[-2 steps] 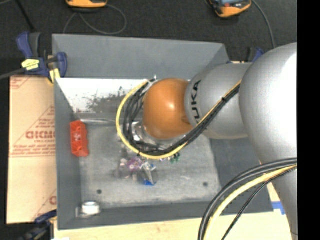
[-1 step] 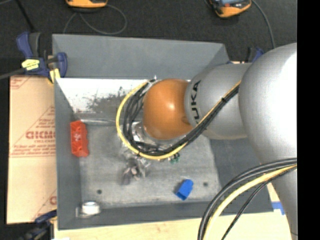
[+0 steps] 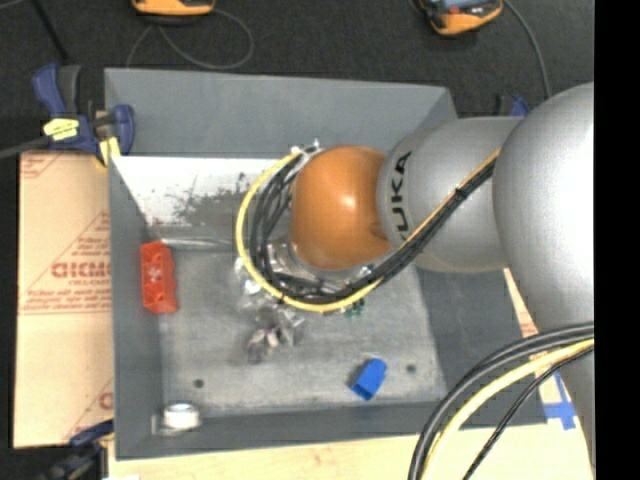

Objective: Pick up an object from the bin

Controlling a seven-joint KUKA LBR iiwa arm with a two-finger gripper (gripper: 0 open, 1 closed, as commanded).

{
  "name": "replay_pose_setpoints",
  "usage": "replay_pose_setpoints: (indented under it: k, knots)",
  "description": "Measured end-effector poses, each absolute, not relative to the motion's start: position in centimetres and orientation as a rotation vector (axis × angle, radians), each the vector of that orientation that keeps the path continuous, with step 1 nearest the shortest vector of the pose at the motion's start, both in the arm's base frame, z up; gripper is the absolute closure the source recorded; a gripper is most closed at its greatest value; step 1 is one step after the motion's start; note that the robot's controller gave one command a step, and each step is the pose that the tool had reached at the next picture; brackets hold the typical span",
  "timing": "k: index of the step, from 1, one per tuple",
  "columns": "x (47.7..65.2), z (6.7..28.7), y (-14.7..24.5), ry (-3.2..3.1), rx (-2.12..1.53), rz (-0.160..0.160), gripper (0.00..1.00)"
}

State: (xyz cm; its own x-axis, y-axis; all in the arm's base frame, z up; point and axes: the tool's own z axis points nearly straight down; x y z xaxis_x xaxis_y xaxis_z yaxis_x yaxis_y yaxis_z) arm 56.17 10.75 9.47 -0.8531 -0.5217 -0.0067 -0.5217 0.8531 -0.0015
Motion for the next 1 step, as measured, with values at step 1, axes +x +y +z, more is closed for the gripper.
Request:
replay_pose_setpoints:
  k: [1]
  knots:
    - [56.40,13.87,10.67,3.018,-0.840,-0.002,1.00]
